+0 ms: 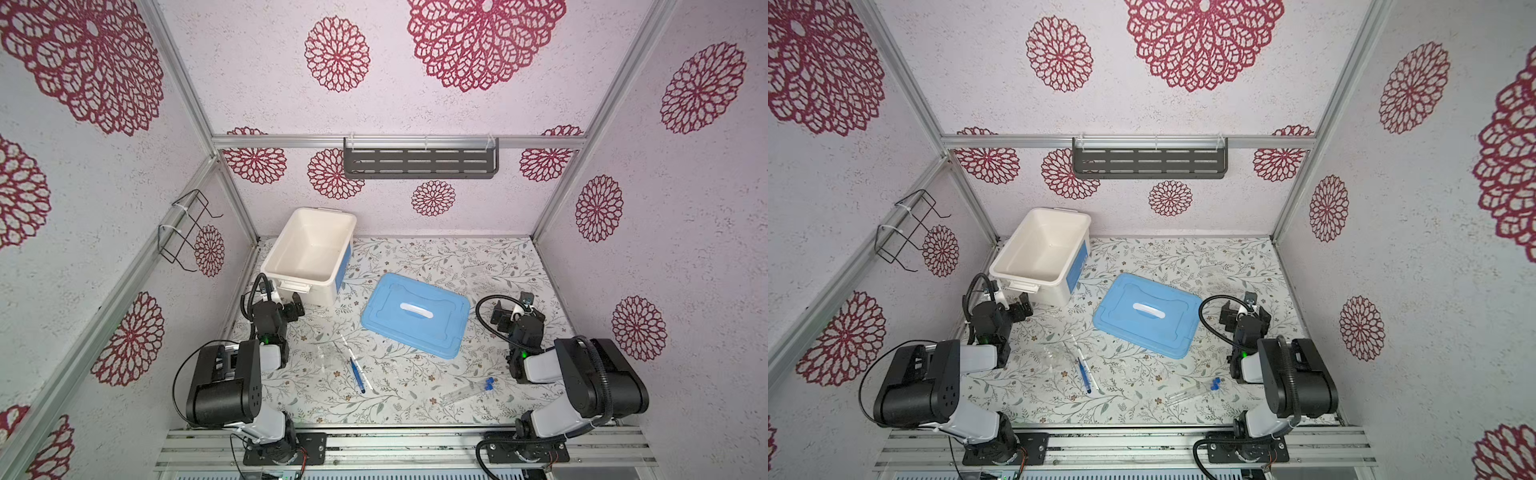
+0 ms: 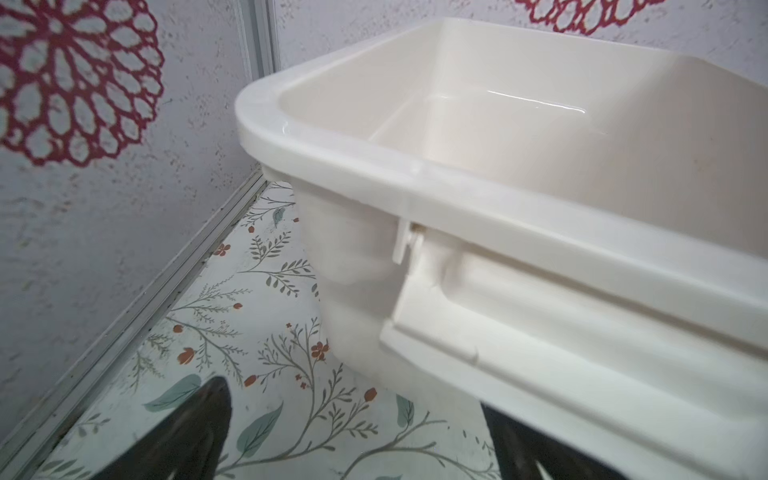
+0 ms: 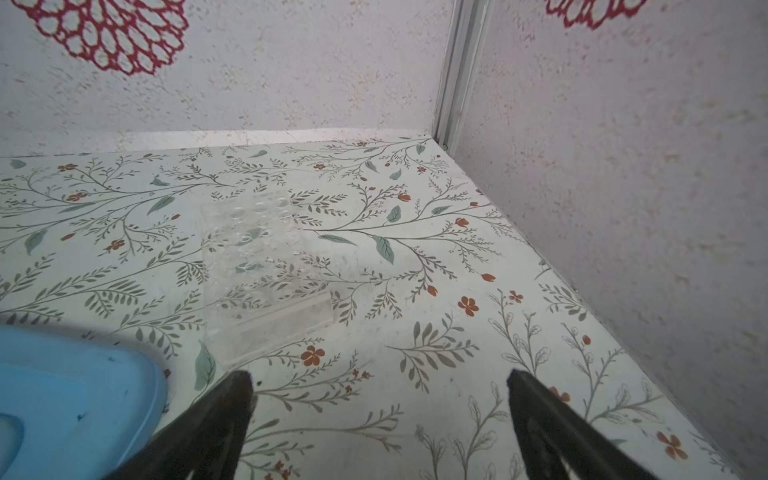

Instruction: Organize the chemistry lab equipment

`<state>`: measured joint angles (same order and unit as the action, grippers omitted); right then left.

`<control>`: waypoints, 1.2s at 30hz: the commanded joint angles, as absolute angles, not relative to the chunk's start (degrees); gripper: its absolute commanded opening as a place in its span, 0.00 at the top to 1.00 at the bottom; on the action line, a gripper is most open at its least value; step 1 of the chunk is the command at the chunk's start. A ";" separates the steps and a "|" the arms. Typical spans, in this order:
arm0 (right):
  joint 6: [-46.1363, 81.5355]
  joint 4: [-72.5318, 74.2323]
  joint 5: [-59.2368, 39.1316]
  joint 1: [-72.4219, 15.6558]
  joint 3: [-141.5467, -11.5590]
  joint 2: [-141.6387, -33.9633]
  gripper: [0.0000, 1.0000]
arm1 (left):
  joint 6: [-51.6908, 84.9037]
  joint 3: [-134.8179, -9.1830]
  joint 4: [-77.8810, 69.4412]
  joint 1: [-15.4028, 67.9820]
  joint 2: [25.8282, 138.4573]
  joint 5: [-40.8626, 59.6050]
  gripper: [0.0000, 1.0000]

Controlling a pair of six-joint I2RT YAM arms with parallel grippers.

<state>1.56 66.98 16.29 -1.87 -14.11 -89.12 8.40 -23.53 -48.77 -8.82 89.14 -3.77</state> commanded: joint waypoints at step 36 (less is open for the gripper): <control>4.17 68.32 20.46 -1.93 -13.87 -86.18 0.01 | 11.71 -19.90 -53.03 -7.64 83.04 -19.44 0.03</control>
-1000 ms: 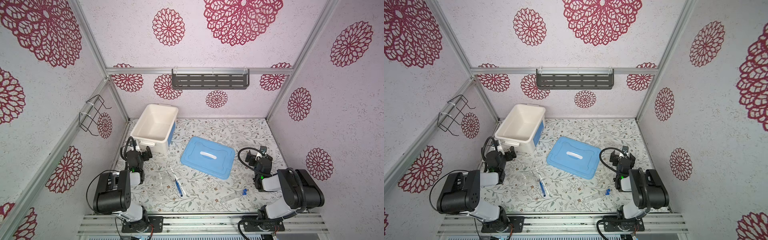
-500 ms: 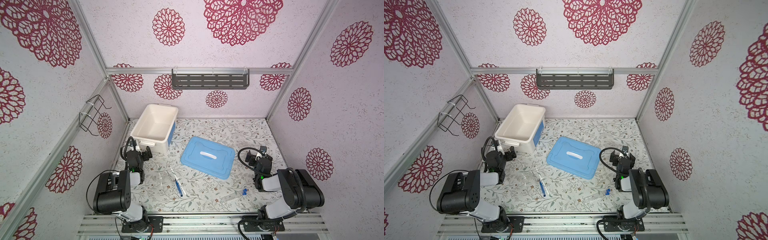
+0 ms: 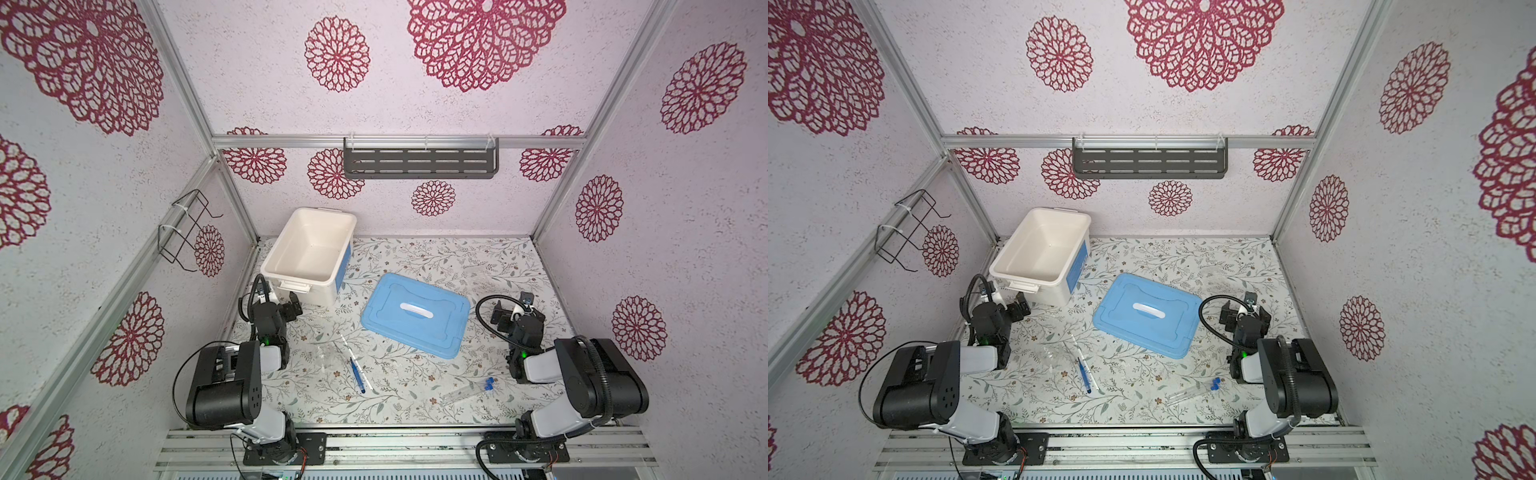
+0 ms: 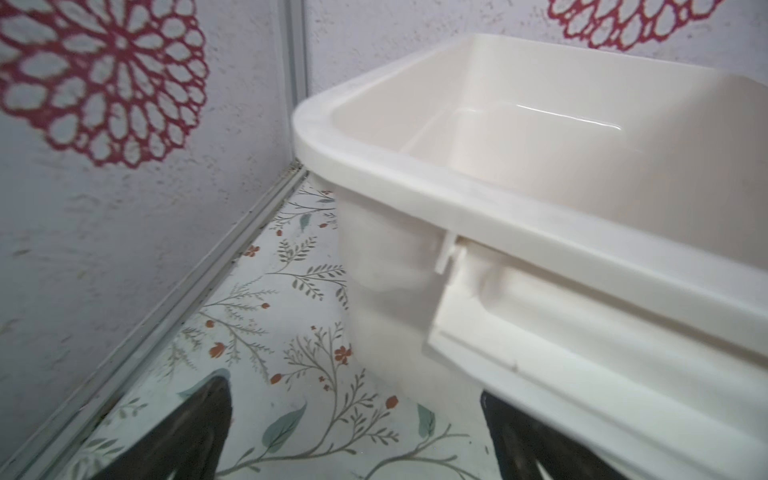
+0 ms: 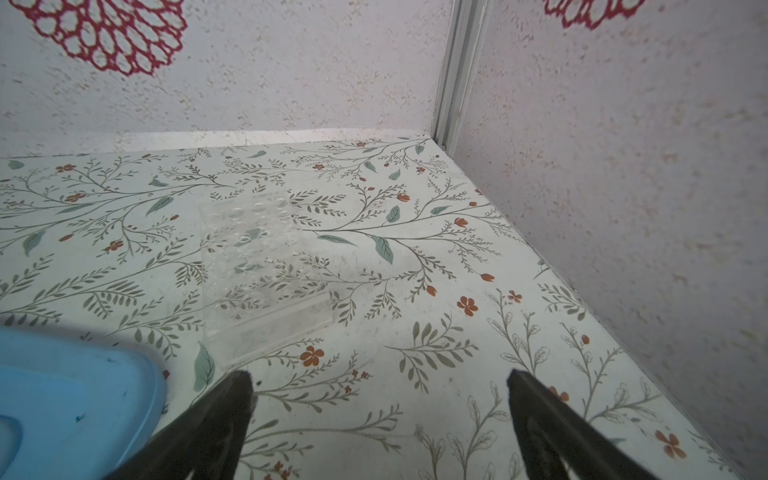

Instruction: Organize the chemistry lab equipment

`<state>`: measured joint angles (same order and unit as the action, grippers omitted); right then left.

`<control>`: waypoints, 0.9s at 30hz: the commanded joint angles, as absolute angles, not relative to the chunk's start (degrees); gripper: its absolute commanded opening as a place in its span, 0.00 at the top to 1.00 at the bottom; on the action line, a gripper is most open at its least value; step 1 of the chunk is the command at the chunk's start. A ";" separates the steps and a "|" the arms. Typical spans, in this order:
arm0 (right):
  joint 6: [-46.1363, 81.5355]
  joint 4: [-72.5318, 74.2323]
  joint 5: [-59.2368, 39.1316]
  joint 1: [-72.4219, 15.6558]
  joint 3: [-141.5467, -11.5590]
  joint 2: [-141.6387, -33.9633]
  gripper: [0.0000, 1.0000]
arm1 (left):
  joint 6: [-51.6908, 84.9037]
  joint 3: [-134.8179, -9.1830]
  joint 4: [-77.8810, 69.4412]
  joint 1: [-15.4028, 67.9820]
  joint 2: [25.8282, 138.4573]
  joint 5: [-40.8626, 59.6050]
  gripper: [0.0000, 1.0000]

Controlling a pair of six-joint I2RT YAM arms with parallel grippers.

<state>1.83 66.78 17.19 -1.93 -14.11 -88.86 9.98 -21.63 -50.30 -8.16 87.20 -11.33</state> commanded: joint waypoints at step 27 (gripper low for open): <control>6.09 -2.71 -2.65 -34.07 -41.65 -65.19 0.11 | 37.57 -37.75 19.72 -5.86 51.15 -0.09 0.03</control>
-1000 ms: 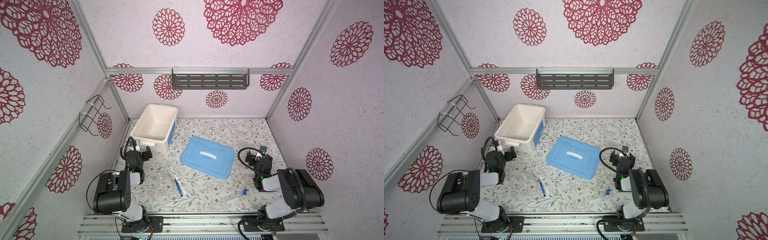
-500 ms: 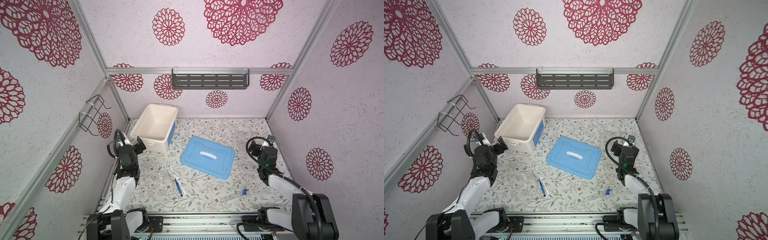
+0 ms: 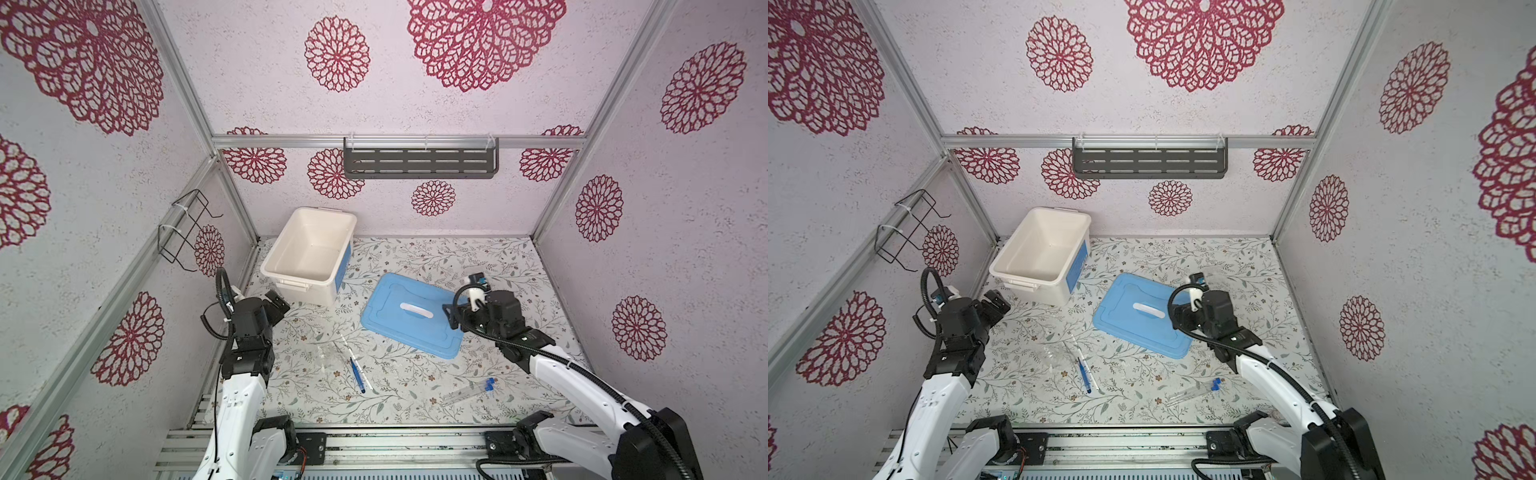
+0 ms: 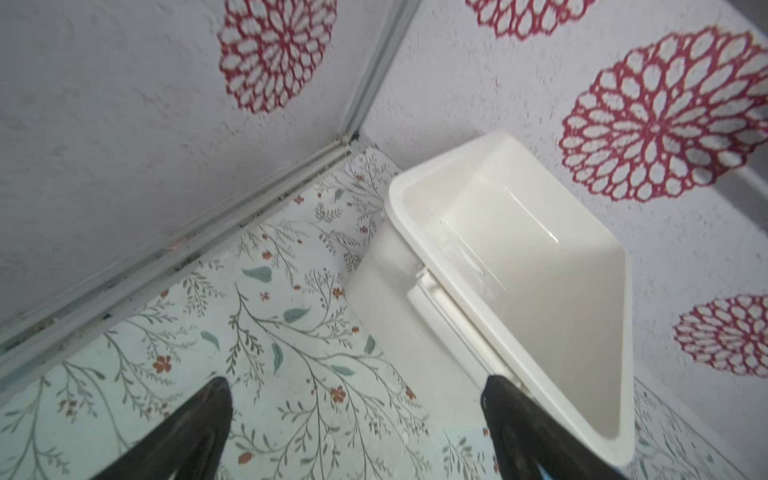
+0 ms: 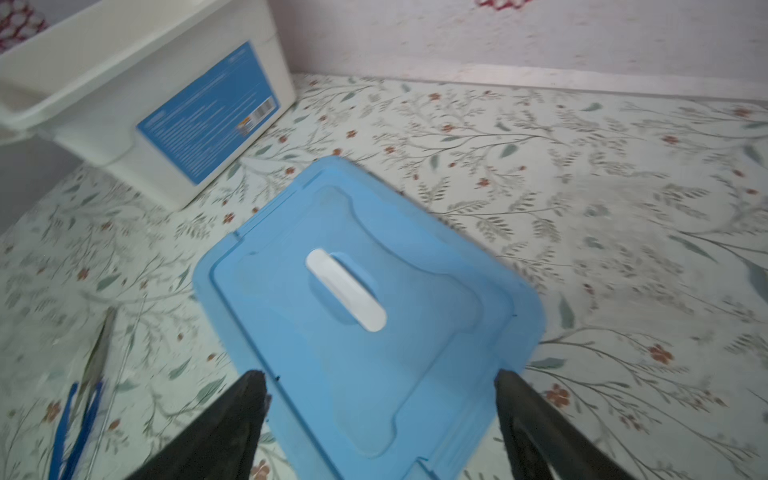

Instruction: Organize the chemistry lab equipment

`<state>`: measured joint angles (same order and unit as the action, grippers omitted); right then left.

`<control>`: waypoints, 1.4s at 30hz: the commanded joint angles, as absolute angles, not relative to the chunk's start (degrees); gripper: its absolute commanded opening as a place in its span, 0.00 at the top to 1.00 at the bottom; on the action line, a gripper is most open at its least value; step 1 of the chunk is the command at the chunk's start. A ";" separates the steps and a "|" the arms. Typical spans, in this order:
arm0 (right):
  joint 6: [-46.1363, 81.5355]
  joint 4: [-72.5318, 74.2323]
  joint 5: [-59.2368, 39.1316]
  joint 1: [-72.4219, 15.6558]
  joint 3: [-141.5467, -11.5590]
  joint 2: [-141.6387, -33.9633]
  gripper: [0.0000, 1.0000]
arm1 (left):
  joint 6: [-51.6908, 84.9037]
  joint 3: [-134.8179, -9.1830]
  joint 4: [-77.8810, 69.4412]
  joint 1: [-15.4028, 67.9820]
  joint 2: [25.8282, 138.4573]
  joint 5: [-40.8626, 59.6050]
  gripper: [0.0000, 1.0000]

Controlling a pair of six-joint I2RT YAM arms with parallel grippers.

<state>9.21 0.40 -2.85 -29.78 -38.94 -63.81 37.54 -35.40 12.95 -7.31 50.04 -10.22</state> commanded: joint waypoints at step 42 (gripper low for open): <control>9.51 -2.29 3.27 -47.27 -47.28 -74.46 0.22 | 46.00 -45.85 52.48 6.99 75.32 -2.23 0.69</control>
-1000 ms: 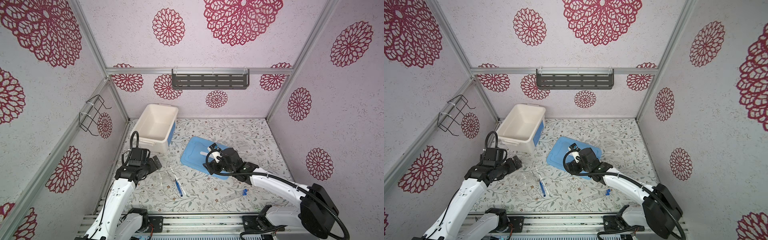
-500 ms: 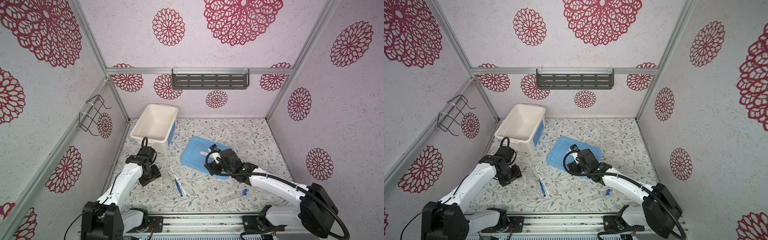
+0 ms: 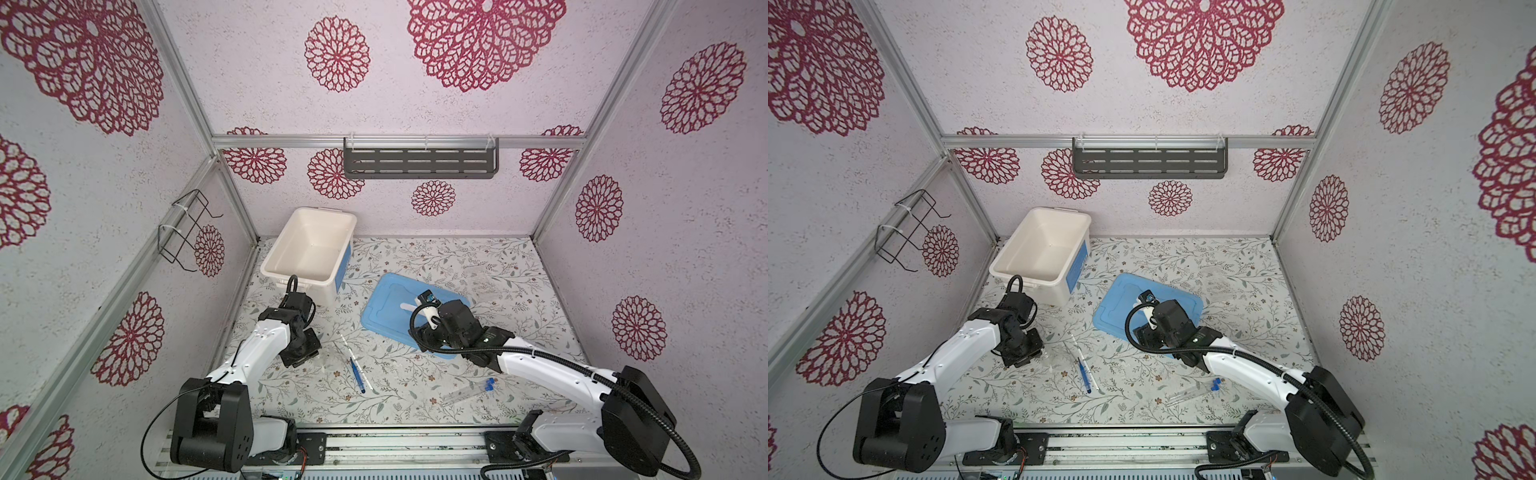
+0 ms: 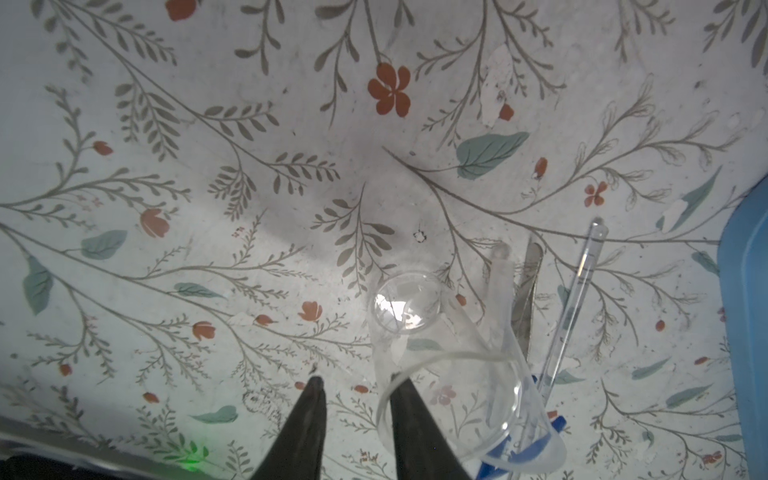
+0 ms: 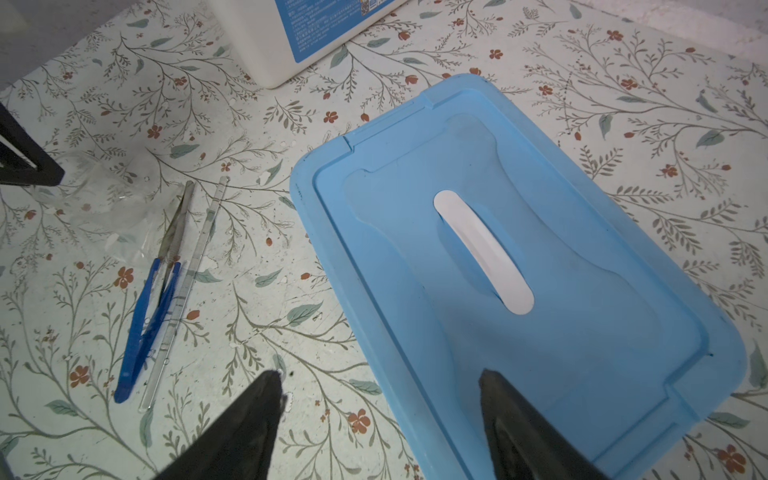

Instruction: Organize the chemistry lab equipment

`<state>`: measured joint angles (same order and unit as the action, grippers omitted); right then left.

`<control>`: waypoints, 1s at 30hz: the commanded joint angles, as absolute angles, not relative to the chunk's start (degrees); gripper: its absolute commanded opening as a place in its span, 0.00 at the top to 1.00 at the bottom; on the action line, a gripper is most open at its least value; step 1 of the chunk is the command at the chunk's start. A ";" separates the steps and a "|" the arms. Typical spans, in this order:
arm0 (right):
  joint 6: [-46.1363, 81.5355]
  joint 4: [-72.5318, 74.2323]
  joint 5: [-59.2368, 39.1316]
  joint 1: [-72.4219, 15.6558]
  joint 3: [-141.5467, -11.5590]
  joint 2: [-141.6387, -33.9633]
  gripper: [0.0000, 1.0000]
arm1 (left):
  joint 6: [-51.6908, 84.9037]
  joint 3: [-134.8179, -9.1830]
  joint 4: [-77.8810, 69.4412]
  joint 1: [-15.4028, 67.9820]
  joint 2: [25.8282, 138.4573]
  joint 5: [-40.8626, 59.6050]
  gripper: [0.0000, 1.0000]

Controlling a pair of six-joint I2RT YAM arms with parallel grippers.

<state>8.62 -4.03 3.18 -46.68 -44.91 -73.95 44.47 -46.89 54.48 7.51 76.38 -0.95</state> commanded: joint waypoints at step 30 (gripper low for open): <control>53.53 -15.57 0.53 -52.27 -101.95 -111.53 0.31 | 46.00 -62.52 65.17 1.39 58.78 -8.24 1.00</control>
